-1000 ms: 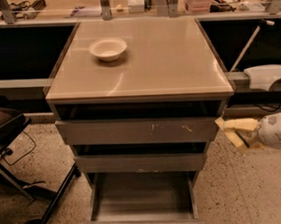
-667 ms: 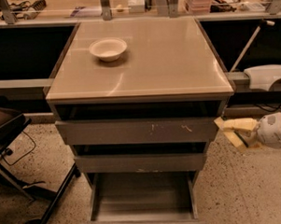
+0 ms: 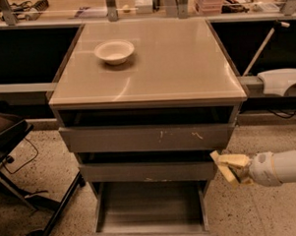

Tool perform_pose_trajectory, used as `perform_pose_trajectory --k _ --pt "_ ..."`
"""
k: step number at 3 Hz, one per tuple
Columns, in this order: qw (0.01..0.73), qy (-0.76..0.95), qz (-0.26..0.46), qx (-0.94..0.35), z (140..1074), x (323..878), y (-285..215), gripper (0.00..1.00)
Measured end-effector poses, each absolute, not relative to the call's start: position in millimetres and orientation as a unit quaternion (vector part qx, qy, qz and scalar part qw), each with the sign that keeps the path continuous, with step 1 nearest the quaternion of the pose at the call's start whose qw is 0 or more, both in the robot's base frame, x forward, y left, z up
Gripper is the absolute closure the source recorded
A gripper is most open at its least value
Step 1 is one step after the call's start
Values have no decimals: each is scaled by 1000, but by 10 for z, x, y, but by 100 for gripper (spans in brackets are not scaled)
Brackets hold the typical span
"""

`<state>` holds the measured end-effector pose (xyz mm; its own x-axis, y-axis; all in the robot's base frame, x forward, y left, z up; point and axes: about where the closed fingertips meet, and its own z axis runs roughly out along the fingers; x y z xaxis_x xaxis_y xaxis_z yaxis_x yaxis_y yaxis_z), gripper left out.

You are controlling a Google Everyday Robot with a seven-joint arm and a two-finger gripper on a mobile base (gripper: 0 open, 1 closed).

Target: Place sponge into bottom drawer

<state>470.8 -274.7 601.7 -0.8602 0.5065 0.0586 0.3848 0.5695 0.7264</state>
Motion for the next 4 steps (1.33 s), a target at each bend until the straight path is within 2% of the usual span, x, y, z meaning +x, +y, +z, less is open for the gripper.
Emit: perform_pose_trajectory --k 2,3,4 --pt "99 879 390 255 5797 4724 -2576 100" --pt "103 879 374 277 4947 4523 -2107 100" --pt "117 886 367 258 4782 4527 -1798 100"
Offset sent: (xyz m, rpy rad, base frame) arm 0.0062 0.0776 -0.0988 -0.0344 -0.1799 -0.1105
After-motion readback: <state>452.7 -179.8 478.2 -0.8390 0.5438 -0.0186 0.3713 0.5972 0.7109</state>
